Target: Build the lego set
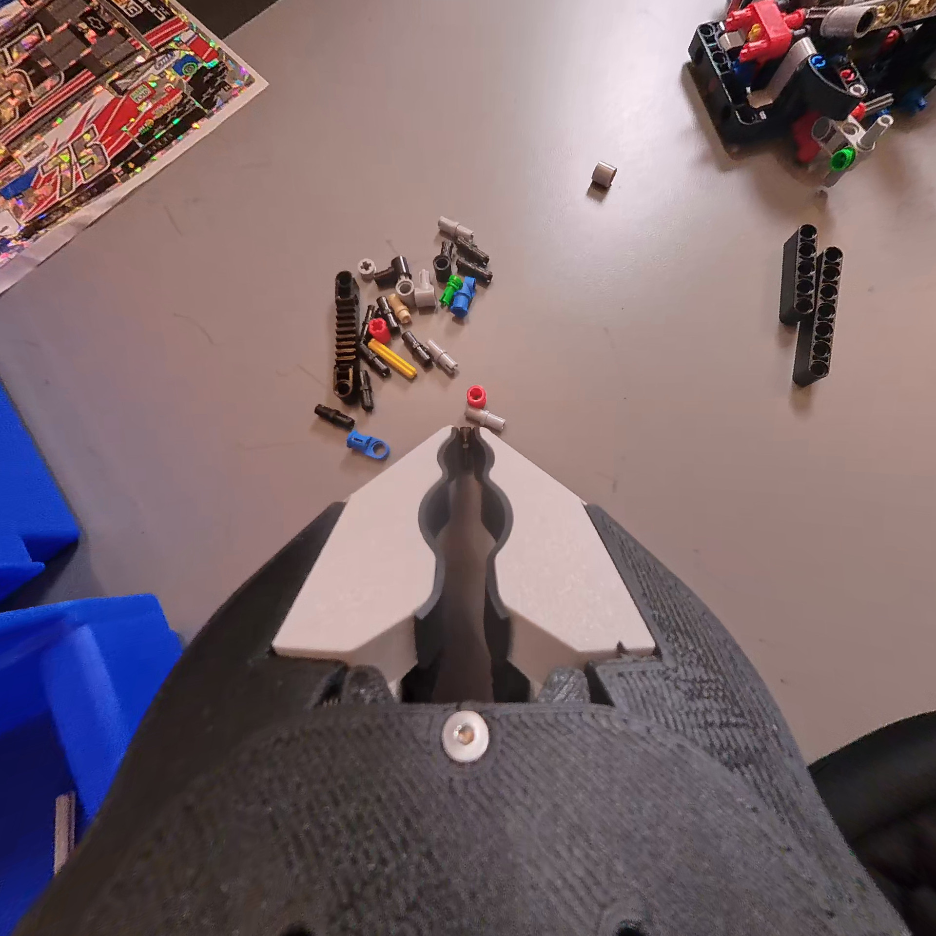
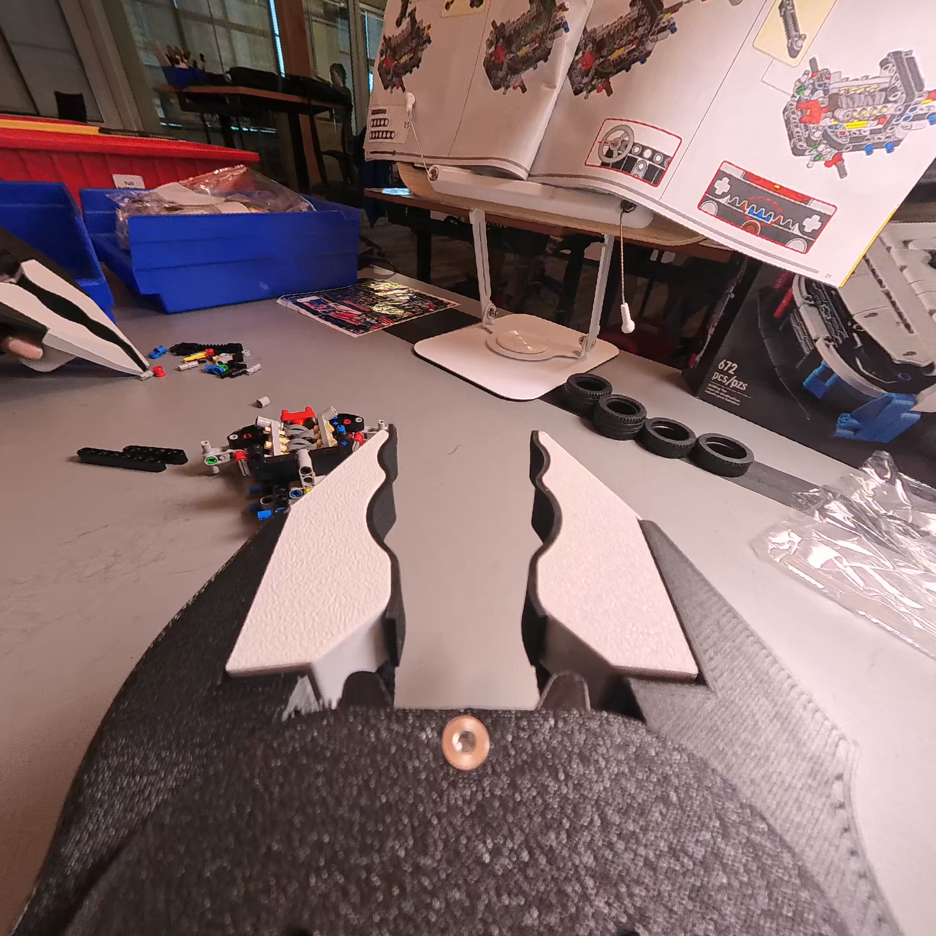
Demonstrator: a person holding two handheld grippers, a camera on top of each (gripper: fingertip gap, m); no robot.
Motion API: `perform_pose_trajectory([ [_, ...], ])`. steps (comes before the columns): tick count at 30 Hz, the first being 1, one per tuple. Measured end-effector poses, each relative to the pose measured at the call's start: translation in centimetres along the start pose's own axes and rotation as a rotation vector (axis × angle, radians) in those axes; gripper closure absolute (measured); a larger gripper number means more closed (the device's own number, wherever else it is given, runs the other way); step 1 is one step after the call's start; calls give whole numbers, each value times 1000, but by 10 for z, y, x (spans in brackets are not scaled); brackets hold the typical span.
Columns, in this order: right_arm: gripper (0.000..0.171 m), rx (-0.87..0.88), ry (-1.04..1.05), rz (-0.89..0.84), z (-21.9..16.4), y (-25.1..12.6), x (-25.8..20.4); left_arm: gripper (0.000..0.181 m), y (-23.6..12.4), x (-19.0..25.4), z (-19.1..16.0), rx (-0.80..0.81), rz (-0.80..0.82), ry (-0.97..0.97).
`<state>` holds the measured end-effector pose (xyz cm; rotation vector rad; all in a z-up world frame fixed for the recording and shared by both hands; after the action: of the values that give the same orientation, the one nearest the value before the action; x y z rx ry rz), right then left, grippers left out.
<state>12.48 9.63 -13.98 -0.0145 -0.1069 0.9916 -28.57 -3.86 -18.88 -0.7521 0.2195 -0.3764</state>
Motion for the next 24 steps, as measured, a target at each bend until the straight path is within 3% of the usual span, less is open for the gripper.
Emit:
perform_pose_trajectory([
  [1, 120, -1, 0, 0, 0, 0, 0, 178, 0, 0, 0, 0, 0, 1],
  [10, 120, -6, 0, -1, -1, 1, 0, 178, -3, 3, 6, 27, 16, 14],
  [14, 120, -11, 0, -1, -3, 2, 0, 178, -3, 32, 26, 120, -124, 45],
  [24, 120, -3, -6, -9, -1, 0, 1, 178, 33, 99, 39, 55, -254, 209],
])
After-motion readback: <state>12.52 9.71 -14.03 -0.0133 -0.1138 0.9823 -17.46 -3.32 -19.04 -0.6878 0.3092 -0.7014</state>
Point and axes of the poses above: each gripper's, where its closed fingertips meet, y out along the fingers, z out of its top, x = y × z across the jaws, the point moved 8 cm from there along -y, back along the fingers, and after that the axes turned 2 degrees about x, right-handed, at the moved point
